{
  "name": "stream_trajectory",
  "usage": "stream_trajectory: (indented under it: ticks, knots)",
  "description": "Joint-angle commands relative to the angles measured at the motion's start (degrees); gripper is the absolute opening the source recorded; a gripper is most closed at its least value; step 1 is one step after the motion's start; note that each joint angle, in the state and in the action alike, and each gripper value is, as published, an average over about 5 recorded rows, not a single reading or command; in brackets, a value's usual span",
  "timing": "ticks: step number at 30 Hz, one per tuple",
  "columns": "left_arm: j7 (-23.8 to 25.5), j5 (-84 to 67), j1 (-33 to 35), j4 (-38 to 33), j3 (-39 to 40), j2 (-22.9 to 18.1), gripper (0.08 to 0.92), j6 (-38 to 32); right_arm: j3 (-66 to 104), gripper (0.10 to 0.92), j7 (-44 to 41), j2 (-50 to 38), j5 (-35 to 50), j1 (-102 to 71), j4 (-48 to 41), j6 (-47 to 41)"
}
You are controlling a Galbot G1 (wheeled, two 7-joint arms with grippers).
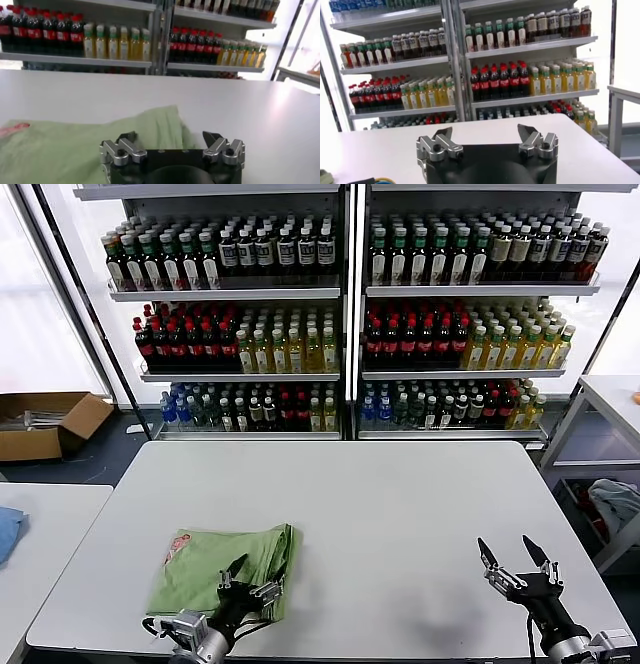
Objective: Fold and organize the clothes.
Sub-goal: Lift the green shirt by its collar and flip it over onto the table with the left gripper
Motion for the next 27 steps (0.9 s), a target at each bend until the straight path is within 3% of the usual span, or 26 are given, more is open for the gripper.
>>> stream_trajectory:
  ticks: [1, 7, 27]
  knots:
    - [-2.3, -12.8, 1.1, -10.3, -17.9, 2.5, 0.823, 2.9, 0.0, 0.823, 0.0, 0.2, 0.1, 0.1, 0.1, -0.1]
    - [-4.3, -16.4, 1.8, -4.3, -26.9, 3.8, 0.823, 11.0, -0.8, 0.823, 0.0, 0.2, -0.2, -0.2, 0.3, -0.1]
    - [-2.5, -13.4, -2.0, 9.7, -20.4, 2.4, 0.823, 15.0, 0.4, 0.823, -0.4, 0.1, -0.4, -2.5, 1.2, 1.0]
